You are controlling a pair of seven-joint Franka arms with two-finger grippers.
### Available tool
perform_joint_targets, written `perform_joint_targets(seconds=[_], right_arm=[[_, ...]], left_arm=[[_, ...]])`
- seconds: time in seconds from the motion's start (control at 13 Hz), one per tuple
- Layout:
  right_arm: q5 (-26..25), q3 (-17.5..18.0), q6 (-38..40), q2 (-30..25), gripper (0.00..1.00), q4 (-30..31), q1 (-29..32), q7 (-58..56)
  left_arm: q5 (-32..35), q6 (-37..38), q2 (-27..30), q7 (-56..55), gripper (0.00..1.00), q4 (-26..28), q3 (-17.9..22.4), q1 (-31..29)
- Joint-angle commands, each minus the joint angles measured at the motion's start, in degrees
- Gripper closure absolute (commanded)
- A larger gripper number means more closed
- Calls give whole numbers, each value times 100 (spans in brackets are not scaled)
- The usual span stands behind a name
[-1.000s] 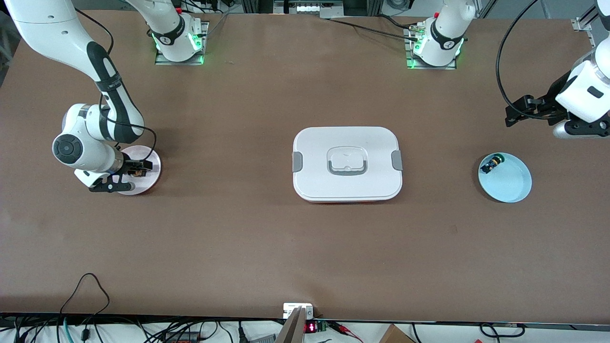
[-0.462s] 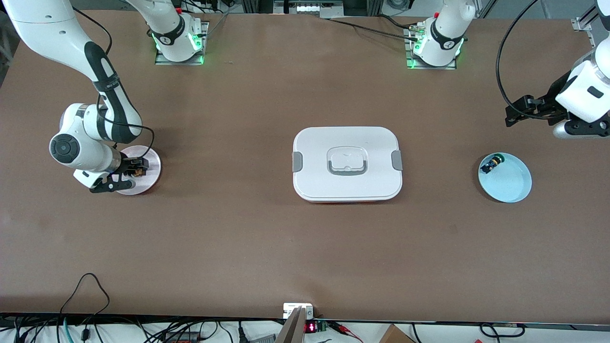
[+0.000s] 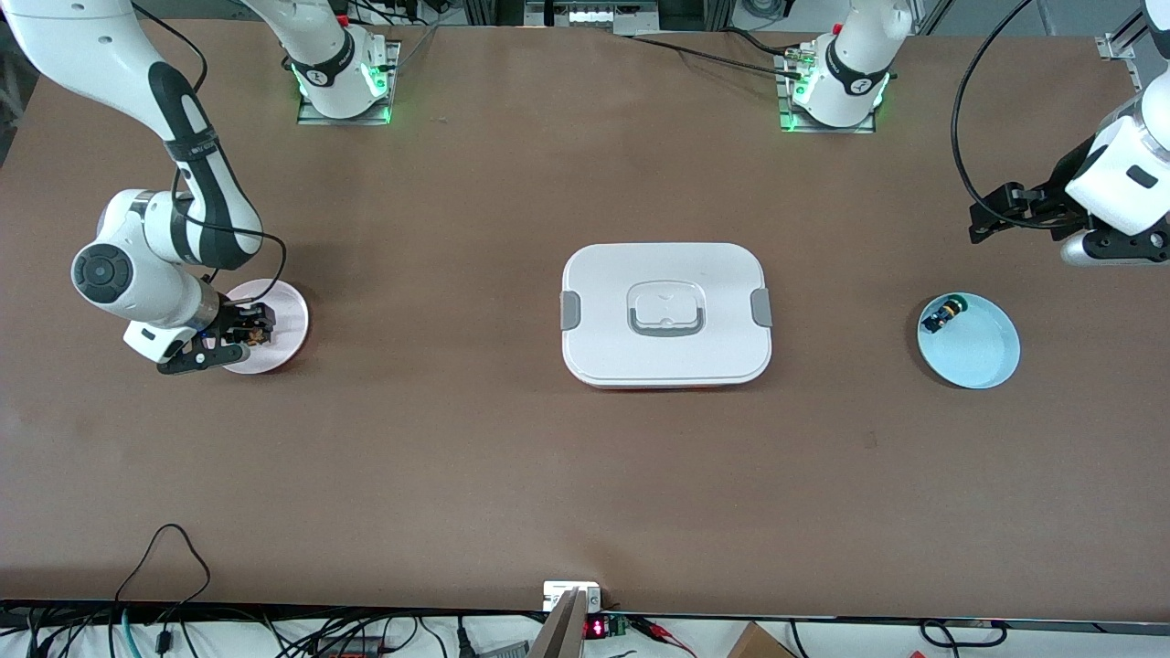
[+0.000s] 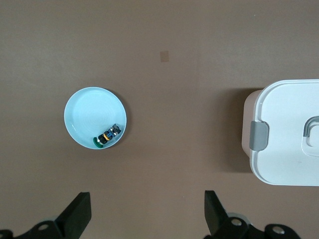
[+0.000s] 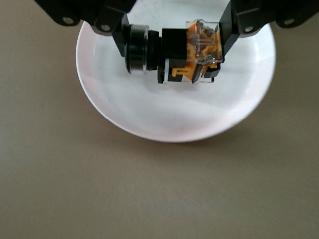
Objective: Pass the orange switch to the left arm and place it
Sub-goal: 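Lift the orange switch with the right gripper and carry it above the box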
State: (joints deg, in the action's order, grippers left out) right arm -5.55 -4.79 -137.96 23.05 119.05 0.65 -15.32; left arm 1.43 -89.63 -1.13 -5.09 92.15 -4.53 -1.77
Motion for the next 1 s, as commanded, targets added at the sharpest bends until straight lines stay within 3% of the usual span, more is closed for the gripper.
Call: perform_joint_targets(seconds=[0.0, 0.23, 0.54, 0.92], right_arm=[[-17, 259, 364, -484, 100, 39, 67, -77], [1, 601, 901, -950, 100, -127, 32, -85], [650, 1172, 1281, -1442, 100, -382, 23, -146], [713, 1718, 2658, -1690, 100, -1673, -3, -972]], left_arm=[[156, 104, -71, 52, 0, -171, -31, -34], [156, 104, -71, 52, 0, -171, -31, -34], [156, 104, -71, 43, 0, -171, -22, -43], [95, 104, -71, -1, 0, -171, 22, -51]])
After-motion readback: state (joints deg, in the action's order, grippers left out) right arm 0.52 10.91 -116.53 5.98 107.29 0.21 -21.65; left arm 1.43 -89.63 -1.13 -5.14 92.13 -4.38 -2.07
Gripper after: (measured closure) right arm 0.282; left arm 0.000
